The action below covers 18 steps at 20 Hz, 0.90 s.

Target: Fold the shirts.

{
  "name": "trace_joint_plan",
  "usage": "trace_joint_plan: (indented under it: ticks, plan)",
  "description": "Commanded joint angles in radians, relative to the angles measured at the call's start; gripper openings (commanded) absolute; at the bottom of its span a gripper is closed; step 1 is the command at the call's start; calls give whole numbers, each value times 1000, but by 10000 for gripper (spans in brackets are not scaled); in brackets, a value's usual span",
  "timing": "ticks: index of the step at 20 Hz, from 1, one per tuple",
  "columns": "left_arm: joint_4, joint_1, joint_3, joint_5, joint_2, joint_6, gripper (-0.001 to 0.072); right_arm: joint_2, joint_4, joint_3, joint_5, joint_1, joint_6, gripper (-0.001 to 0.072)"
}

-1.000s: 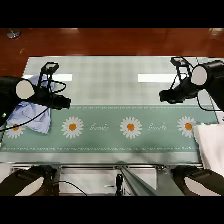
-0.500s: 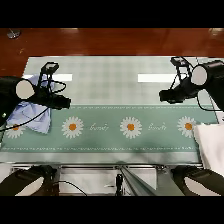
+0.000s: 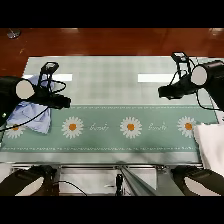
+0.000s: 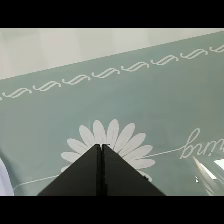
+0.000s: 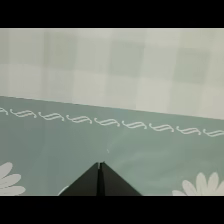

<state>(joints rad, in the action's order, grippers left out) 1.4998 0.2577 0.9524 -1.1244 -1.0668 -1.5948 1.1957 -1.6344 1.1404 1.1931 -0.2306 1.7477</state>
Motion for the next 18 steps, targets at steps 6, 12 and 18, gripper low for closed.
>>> trace_joint_plan:
  ticks: [6,12,18]
  plan:
    - [167,-5,3,45,-42,-4,705,38,-43,1,0,-1,54,635]
    - [428,-322,99,144,-40,-162,702,43,-39,-2,75,-1,3,634]
    - [258,-730,107,310,-127,-134,702,43,-8,-2,117,-2,-12,633]
